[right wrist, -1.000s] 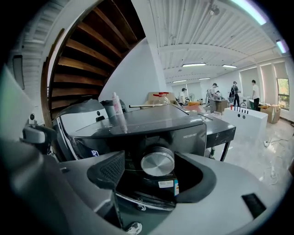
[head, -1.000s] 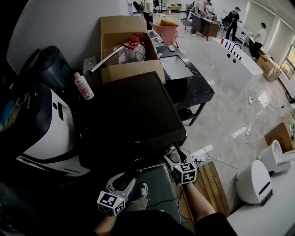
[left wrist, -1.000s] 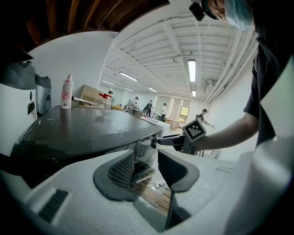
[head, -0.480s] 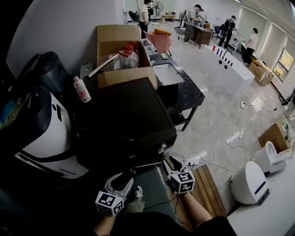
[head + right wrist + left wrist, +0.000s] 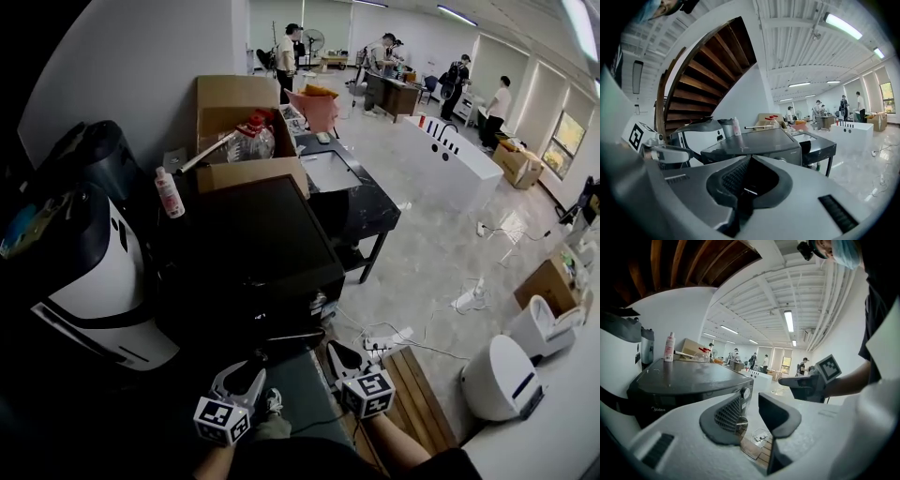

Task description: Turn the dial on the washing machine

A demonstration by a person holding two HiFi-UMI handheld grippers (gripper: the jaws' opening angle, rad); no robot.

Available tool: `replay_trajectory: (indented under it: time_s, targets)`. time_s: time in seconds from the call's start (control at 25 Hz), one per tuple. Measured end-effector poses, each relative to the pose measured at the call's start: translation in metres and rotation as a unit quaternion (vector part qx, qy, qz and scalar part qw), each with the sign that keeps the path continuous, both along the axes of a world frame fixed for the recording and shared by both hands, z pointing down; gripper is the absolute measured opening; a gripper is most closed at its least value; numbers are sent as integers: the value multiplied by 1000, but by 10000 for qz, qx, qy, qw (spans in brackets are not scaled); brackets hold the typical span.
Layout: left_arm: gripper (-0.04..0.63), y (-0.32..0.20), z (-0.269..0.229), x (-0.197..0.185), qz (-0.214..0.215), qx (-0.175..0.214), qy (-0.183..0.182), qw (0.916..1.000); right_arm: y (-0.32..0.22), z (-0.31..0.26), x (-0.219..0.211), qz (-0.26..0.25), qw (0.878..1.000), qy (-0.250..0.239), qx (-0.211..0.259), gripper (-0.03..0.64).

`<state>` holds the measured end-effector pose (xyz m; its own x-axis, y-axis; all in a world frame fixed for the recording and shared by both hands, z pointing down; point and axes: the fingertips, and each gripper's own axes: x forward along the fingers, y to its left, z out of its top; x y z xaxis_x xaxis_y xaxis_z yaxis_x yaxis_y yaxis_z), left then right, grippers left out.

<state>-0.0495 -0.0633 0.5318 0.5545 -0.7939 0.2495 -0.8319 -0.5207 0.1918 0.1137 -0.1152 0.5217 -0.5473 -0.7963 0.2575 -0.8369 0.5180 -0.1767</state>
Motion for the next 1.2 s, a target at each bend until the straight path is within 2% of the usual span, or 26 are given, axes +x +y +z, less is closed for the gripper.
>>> replay_trajectory:
  time_s: [0.44, 1.2]
  targets:
    - [15, 55, 0, 15, 129, 142, -83, 9998, 74, -22, 7, 52, 9994, -343, 92, 1]
    - [11, 109, -2, 32, 529, 197, 61, 9984, 147, -30, 27, 389, 9989, -213, 142, -2]
